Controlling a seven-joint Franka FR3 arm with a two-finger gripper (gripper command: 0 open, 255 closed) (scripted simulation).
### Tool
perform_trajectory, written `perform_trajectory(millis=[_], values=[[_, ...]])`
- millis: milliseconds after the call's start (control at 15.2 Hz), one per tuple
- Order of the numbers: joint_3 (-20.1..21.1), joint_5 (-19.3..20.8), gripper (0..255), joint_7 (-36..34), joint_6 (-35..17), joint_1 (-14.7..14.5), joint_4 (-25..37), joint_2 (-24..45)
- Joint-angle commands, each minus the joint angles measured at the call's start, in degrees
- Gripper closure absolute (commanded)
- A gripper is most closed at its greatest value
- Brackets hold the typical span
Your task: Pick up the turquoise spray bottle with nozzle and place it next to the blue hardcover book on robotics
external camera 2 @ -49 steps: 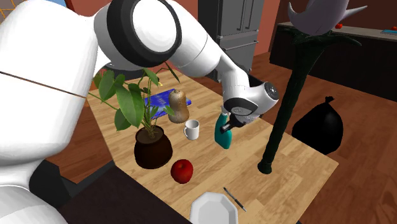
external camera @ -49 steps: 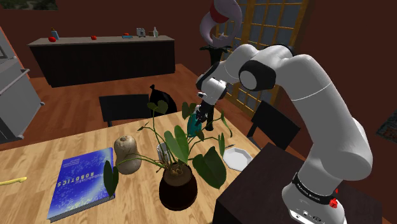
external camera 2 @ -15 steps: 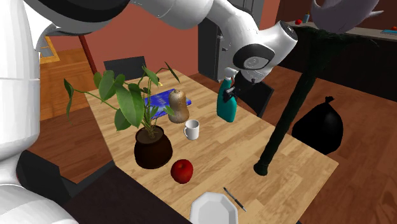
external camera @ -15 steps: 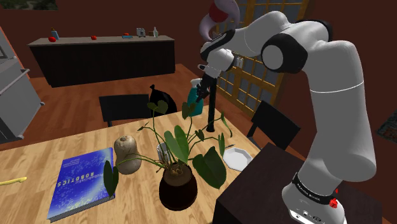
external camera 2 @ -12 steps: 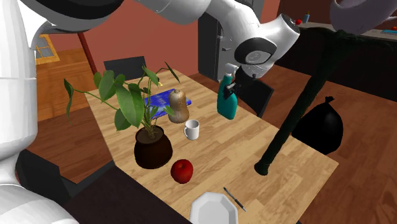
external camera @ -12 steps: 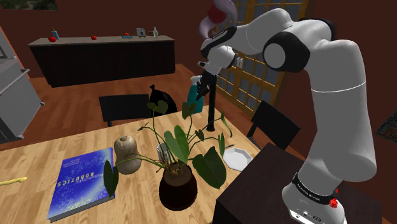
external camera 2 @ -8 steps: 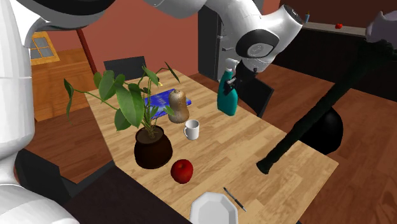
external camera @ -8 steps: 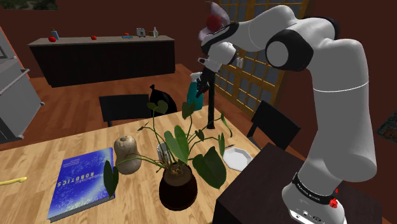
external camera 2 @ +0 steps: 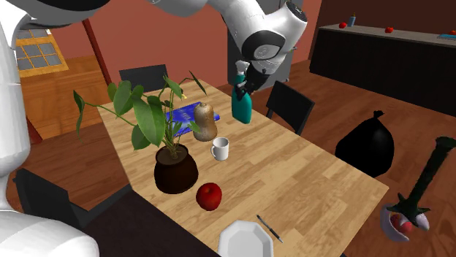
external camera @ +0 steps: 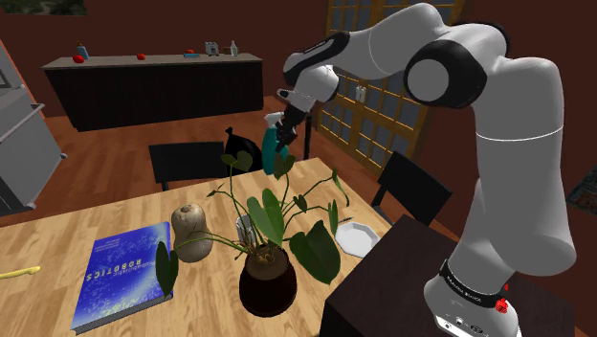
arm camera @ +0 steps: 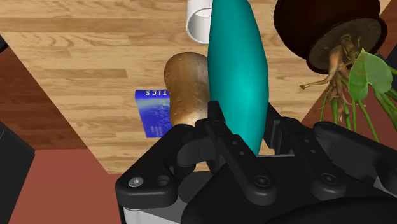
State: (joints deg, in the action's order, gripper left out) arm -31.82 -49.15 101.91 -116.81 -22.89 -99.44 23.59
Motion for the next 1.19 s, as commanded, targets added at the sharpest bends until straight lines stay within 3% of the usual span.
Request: perform_trajectory(millis=[0, 594, 1122], values=[[0.72, -0.09, 255, -2.06, -1.49, -1.80, 0.01, 0.00], [4.09, -0.42, 255, -11.54, -6.86, -9.07, 3.41, 2.53], [6.64, -0.08, 255, -20.85, -9.36, -14.20, 11.59, 8.22]])
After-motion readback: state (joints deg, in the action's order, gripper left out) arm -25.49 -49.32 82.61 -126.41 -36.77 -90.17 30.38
